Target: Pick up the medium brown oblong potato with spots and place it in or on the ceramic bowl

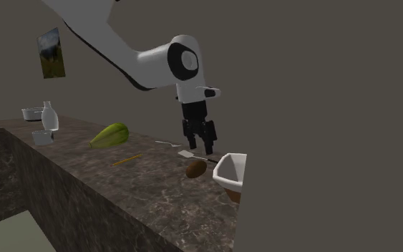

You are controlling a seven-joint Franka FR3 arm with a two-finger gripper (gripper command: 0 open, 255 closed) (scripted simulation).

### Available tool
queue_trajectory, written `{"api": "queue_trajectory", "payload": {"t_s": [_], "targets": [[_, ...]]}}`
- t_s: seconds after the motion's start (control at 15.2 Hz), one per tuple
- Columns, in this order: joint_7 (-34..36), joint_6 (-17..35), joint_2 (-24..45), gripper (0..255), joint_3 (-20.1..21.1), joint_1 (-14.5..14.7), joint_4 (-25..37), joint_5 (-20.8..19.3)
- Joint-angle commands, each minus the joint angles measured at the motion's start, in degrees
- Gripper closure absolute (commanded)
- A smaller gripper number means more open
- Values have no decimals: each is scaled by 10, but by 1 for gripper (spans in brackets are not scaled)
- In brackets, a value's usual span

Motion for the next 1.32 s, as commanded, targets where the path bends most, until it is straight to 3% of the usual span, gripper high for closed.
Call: {"api": "queue_trajectory", "payload": {"t_s": [0.0,0.33,0.73,1.25], "targets": [[31,6,46,0,17,5,30,-27],[104,14,162,0,38,33,106,-103],[170,-2,302,0,31,98,222,-187],[185,41,334,0,17,103,207,-211]]}}
